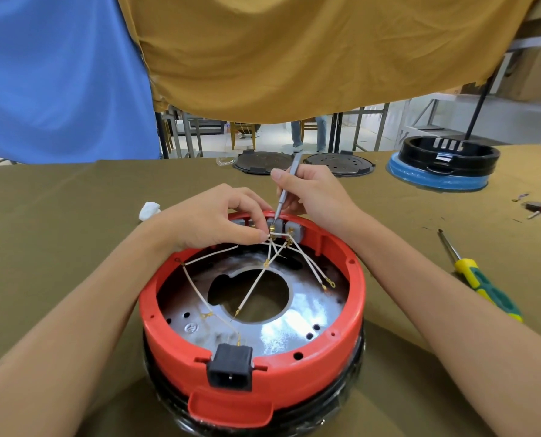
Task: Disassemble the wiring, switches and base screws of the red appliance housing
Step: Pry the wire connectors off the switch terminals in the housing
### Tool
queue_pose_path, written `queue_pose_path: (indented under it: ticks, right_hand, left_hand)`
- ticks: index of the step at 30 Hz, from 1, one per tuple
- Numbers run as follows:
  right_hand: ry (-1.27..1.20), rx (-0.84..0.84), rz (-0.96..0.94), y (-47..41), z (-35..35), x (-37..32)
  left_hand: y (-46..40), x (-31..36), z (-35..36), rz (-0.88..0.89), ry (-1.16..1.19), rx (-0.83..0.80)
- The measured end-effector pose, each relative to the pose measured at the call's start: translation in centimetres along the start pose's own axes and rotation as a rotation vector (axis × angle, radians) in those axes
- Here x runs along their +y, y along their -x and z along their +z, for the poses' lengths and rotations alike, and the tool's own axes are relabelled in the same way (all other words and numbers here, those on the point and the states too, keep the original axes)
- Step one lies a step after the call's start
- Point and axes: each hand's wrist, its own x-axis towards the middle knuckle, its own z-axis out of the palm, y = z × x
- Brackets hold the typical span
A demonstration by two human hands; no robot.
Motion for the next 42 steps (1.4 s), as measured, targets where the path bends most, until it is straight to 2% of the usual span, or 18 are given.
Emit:
queue_pose_path:
  ticks: [4, 12, 21, 24, 28, 32, 38, 42]
  right_hand:
    - [-0.019, -0.014, 0.076, 0.0, -0.04, 0.03]
    - [-0.005, 0.024, -0.023, 0.34, 0.04, 0.01]
    - [0.009, -0.088, 0.128, -0.07, 0.05, -0.34]
    - [0.054, -0.12, 0.088, 0.12, 0.19, -0.36]
    - [-0.049, 0.008, 0.012, 0.23, 0.17, -0.05]
    - [-0.063, 0.053, -0.108, 0.34, 0.16, 0.05]
    - [0.043, 0.029, -0.17, 0.5, 0.14, -0.06]
    - [0.049, -0.023, -0.118, 0.36, 0.14, -0.17]
  left_hand:
    - [0.07, -0.13, -0.17, 0.003, 0.0, -0.018]
    - [0.06, -0.06, -0.02, 0.002, 0.001, -0.008]
    - [0.12, 0.11, -0.18, -0.008, -0.017, -0.035]
    - [0.1, 0.02, -0.21, -0.008, -0.009, -0.028]
    - [0.11, 0.0, -0.04, 0.0, 0.0, -0.015]
    - [0.13, -0.04, -0.03, 0.007, 0.005, -0.014]
    - [0.15, -0.02, 0.0, 0.001, 0.011, -0.016]
    - [0.13, 0.09, 0.0, -0.002, 0.01, -0.015]
